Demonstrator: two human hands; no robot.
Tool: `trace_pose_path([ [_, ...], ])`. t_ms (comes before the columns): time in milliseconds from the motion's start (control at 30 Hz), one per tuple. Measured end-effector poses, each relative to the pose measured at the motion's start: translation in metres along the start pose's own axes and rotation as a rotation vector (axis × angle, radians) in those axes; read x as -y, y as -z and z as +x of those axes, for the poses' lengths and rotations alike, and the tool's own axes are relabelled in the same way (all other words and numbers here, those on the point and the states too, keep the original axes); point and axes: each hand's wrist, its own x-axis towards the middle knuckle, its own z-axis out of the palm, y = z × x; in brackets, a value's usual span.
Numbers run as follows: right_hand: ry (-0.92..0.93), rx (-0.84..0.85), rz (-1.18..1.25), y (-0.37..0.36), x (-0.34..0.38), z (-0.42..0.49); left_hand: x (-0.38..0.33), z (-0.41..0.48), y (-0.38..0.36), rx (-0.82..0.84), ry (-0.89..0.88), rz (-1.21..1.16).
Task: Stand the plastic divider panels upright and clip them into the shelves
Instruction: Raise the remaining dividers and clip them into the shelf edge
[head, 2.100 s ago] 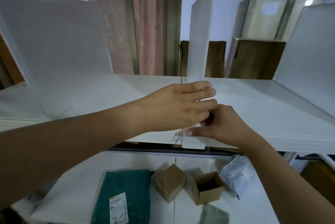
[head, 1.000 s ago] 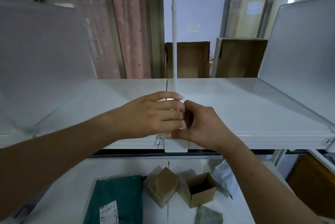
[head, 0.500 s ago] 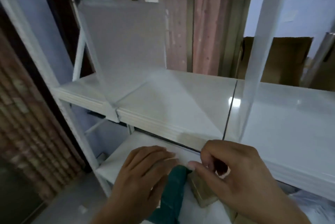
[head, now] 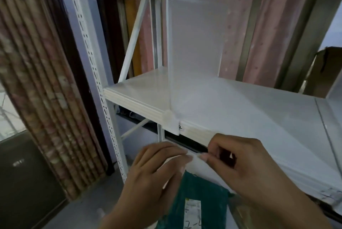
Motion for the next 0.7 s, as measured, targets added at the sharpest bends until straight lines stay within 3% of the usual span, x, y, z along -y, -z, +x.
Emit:
trace_pose_path([
  [133,-0.133,-0.130,-0.078,-0.021,0.010,0.051,0.057,0.033,0.012,0.051,-0.130,-0.060],
  [333,-0.289,-0.040,-0.075,-0.060,0.002,0.110,0.122,0.103,0.014,0.172,-0.639,0.255],
  [500,-0.478,-0.082,-0.271,-0.073,0.002,0.121,0.148,0.165,0.008,0.495,-0.909,0.590],
  [600,-0.563,-0.061,-0.239,-0.072,0.003,0.126,0.169,0.187,0.002,0.435,-1.172,0.568],
  [700,-0.593,-0.064,-0.226,-0.072,0.003,0.127,0.190,0.202,-0.007,0.374,-1.320,0.520],
])
